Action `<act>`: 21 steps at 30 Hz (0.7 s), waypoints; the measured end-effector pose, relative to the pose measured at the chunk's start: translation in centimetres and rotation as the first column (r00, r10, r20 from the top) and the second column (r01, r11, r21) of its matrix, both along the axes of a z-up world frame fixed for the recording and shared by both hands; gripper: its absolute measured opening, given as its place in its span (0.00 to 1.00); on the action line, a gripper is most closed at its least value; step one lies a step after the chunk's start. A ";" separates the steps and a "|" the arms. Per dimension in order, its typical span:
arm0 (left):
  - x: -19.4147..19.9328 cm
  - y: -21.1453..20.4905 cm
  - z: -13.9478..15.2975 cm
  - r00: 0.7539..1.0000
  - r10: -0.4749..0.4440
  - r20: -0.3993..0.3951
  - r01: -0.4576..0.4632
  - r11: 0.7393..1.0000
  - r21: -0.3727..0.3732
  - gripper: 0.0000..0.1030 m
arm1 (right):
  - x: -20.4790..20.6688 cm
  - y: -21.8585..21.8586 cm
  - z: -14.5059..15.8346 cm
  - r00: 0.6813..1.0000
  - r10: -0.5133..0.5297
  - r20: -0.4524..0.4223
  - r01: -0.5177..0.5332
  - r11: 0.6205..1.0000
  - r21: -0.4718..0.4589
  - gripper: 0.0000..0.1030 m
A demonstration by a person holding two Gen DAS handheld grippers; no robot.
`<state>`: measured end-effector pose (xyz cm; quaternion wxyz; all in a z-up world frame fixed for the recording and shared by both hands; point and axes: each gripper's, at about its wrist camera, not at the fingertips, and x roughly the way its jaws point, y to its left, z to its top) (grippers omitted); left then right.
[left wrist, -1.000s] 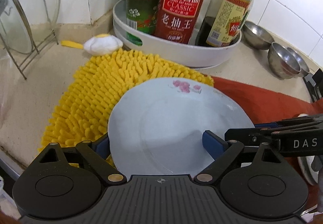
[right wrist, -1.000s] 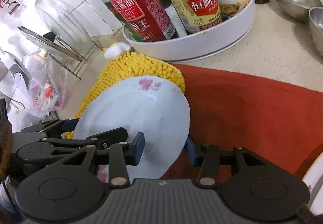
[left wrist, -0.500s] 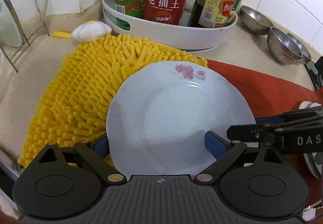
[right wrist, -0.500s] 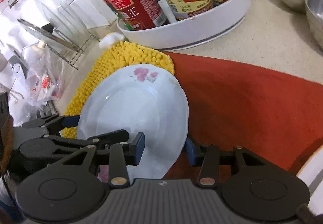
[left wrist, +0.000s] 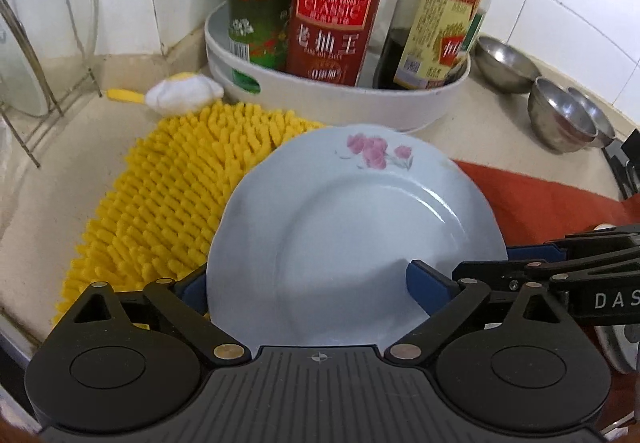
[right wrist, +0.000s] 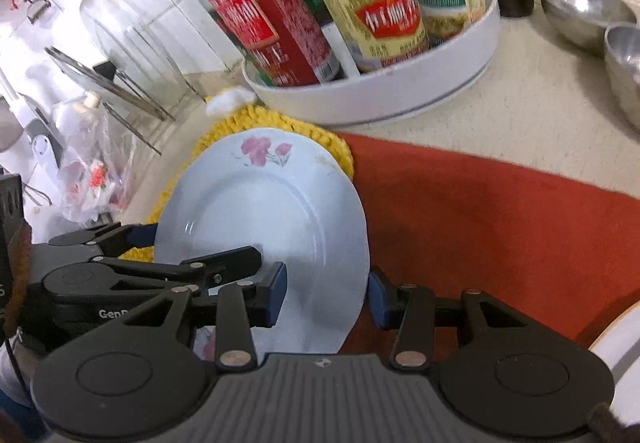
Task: Organize plates and bowls
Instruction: 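Lift the plate off the yellow mat with both tools, then carry the held plate with both tools toward the stacked plates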
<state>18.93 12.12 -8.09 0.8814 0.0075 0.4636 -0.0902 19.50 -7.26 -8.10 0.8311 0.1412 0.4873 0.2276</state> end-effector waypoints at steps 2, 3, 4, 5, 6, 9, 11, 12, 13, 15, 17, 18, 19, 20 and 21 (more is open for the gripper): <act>0.2 -0.1 0.5 1.000 -0.001 0.005 0.001 1.000 -0.008 0.95 | 0.0 -0.3 0.7 1.000 -0.010 0.013 0.010 1.000 0.004 0.40; 0.2 -0.2 0.7 1.000 -0.004 0.008 0.004 1.000 -0.010 0.95 | 0.0 -0.5 0.9 1.000 -0.020 0.019 0.019 1.000 0.006 0.40; 0.3 -0.4 0.8 1.000 -0.008 0.011 0.008 1.000 -0.010 0.95 | 0.0 -0.7 1.1 0.999 -0.027 0.025 0.027 1.000 0.006 0.40; 0.4 -0.7 1.0 1.000 -0.013 0.013 0.013 1.000 -0.011 0.95 | 0.0 -0.9 1.3 0.999 -0.036 0.031 0.036 0.999 0.006 0.40; 0.3 -0.9 1.1 1.000 -0.018 0.015 0.018 1.000 -0.013 0.95 | 0.0 -1.1 1.5 0.998 -0.045 0.035 0.044 0.999 0.007 0.40; 0.4 -1.7 1.4 0.999 -0.039 0.025 0.039 0.999 -0.021 0.96 | -0.4 -2.2 2.1 0.996 -0.072 0.045 0.072 0.997 0.009 0.40; 0.4 -2.5 1.6 0.998 -0.056 0.030 0.057 0.998 -0.023 0.96 | -0.7 -2.8 2.4 0.995 -0.092 0.050 0.092 0.996 0.006 0.40; 0.5 -2.9 1.7 0.997 -0.067 0.033 0.068 0.997 -0.023 0.96 | -0.9 -3.2 2.6 0.993 -0.102 0.053 0.102 0.995 0.006 0.40; 0.5 -3.5 1.8 0.996 -0.081 0.037 0.082 0.996 -0.022 0.96 | -1.2 -3.6 2.8 0.992 -0.113 0.055 0.113 0.994 0.005 0.40; 0.6 -4.3 2.0 0.994 -0.103 0.042 0.104 0.994 -0.023 0.96 | -1.7 -4.5 3.0 0.989 -0.138 0.059 0.138 0.990 0.003 0.40; 0.6 -5.3 2.2 0.991 -0.129 0.048 0.130 0.991 -0.023 0.96 | -2.3 -5.5 3.2 0.984 -0.166 0.063 0.166 0.986 0.001 0.40; 0.5 -5.9 2.3 0.988 -0.145 0.053 0.146 0.989 -0.023 0.96 | -2.6 -5.9 3.4 0.982 -0.179 0.065 0.179 0.984 0.001 0.40; 0.5 -6.5 2.4 0.986 -0.160 0.056 0.162 0.987 -0.022 0.96 | -3.0 -6.5 3.5 0.978 -0.196 0.066 0.197 0.980 0.001 0.40; 0.5 -7.0 2.4 0.983 -0.174 0.058 0.175 0.984 -0.021 0.96 | -3.3 -7.0 3.6 0.975 -0.210 0.067 0.210 0.978 0.001 0.40; 0.6 -7.6 2.5 0.980 -0.190 0.059 0.191 0.981 -0.021 0.96 | -3.6 -7.5 3.7 0.972 -0.223 0.068 0.224 0.975 0.000 0.40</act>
